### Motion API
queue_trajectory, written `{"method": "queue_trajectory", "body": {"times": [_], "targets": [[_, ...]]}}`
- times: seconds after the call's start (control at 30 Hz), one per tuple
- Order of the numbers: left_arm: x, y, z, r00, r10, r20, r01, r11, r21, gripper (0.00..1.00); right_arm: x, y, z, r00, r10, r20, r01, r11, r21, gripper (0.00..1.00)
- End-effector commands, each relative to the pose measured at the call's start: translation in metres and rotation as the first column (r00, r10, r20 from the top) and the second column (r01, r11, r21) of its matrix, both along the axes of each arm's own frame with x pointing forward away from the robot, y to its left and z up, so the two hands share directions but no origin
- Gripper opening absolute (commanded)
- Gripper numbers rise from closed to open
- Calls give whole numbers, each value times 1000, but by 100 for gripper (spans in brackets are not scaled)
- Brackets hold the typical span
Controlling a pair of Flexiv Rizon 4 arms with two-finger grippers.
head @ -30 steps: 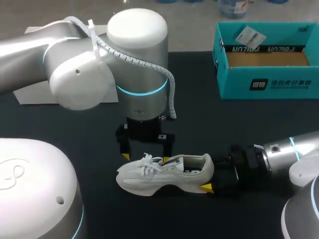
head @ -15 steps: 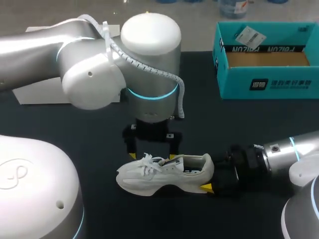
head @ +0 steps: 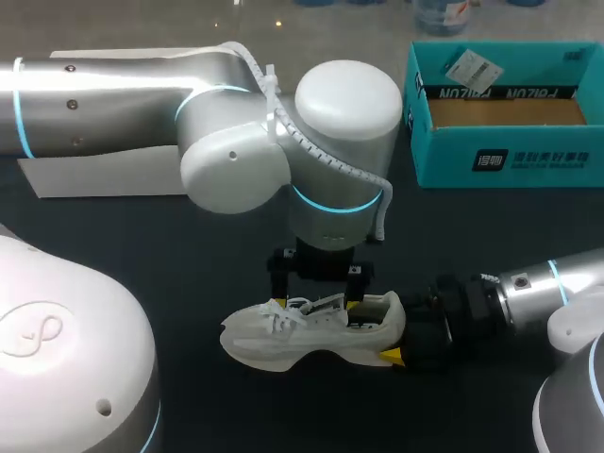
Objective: Take the shoe out of the shoebox, open the shoe tongue, remove and reinsert the insole, then place the shoe into the shoebox
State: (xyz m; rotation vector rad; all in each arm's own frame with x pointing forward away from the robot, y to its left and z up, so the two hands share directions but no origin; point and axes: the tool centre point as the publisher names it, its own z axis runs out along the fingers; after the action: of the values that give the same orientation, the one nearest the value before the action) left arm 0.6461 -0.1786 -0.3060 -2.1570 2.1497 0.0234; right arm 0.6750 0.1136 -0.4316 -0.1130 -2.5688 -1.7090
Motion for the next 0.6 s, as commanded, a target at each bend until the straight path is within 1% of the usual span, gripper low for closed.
{"method": "queue_trajectory", "body": {"times": [0.03,0.23,0.43,0.6], "targets": [[5,-23,-18,1000,8,-7,-8,997,74,100,-2,0,-2,1000,-2,0,2,1000,-5,0],[6,-27,-31,1000,15,7,-15,994,105,100,-2,0,-2,1000,-2,0,2,1000,-5,0],[7,-26,-41,1000,24,19,-27,991,132,100,-2,0,-2,1000,-2,0,2,1000,-5,0],[6,-25,-45,999,29,41,-35,988,153,100,-2,0,-2,1000,-2,0,2,1000,-5,0]]}}
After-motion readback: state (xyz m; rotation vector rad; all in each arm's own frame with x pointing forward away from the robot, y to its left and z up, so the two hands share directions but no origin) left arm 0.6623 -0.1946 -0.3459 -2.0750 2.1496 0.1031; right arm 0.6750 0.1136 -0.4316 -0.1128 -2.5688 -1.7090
